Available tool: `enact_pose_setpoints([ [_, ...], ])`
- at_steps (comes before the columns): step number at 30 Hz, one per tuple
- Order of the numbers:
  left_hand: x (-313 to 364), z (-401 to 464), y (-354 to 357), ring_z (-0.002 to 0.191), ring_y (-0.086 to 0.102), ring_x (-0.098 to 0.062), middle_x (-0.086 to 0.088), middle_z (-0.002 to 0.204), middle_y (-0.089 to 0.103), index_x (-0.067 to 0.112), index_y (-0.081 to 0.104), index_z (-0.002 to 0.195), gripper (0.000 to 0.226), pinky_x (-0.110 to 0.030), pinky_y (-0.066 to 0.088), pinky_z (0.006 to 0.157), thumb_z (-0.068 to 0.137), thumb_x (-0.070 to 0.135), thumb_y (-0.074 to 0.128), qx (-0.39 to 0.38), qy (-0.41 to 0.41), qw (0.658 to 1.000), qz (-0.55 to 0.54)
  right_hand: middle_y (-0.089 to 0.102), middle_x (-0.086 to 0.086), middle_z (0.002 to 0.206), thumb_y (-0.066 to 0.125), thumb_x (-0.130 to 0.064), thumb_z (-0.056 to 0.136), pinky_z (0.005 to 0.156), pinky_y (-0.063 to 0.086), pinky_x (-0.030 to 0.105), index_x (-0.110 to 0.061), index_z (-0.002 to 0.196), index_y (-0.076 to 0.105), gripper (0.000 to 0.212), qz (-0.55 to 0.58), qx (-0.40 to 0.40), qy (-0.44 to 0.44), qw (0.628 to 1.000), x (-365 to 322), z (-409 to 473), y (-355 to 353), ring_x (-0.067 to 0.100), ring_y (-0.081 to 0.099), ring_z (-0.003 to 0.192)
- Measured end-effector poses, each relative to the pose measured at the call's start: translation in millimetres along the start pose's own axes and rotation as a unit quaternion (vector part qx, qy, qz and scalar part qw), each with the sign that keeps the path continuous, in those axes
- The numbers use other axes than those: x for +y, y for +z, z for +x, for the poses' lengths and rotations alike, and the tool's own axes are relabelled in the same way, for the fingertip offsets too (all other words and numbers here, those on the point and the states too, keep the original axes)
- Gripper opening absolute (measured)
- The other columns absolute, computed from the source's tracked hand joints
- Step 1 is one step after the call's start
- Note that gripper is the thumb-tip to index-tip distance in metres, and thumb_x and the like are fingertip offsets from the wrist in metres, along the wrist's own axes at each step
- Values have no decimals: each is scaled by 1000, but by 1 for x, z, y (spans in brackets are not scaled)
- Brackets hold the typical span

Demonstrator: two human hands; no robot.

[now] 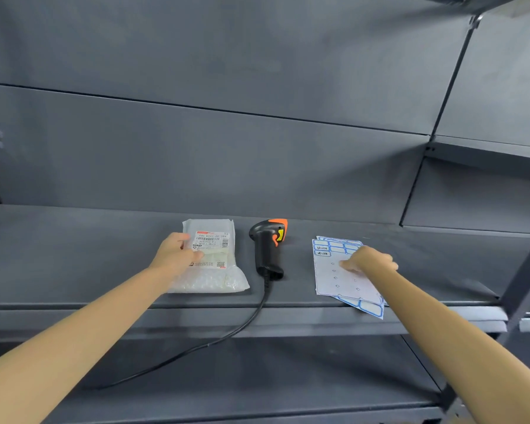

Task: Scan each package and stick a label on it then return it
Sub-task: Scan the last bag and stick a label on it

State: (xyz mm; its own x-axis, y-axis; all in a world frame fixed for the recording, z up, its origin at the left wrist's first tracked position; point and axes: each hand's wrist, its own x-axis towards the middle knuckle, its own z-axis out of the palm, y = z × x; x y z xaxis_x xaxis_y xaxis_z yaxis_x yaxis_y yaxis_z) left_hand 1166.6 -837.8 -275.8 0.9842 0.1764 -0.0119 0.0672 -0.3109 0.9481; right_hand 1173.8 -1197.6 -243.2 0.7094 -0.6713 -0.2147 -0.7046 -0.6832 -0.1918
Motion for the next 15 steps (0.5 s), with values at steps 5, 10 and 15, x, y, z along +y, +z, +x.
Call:
enact_pose_setpoints([
  [5, 1, -3, -1, 126, 48, -25, -8, 143, 46, 9, 39, 141, 59, -42, 40, 106, 88, 4, 65, 5, 4, 1000, -2, 46, 3, 137, 59, -57, 86, 101, 39, 35, -14, 142, 38, 74, -60, -26, -52, 997, 4, 11, -6, 27, 46, 126],
  [10, 1, -5, 0, 127, 47, -25, -7, 144, 45, 9, 38, 141, 59, -42, 40, 107, 89, 4, 64, 2, 6, 1000, -8, 53, 7, 110, 47, -52, 95, 85, 42, 30, -6, 133, 47, 60, -129, -47, -98, 986, 6, 18, -13, 24, 50, 96],
  [15, 1, -6, 0, 125, 48, -24, -6, 143, 46, 11, 40, 140, 56, -39, 42, 103, 90, 5, 63, 4, 9, 1000, -6, 55, 4, 74, 48, -55, 94, 81, 38, 28, -5, 90, 49, 50, -112, -61, -79, 989, 9, 26, -13, 24, 51, 80],
])
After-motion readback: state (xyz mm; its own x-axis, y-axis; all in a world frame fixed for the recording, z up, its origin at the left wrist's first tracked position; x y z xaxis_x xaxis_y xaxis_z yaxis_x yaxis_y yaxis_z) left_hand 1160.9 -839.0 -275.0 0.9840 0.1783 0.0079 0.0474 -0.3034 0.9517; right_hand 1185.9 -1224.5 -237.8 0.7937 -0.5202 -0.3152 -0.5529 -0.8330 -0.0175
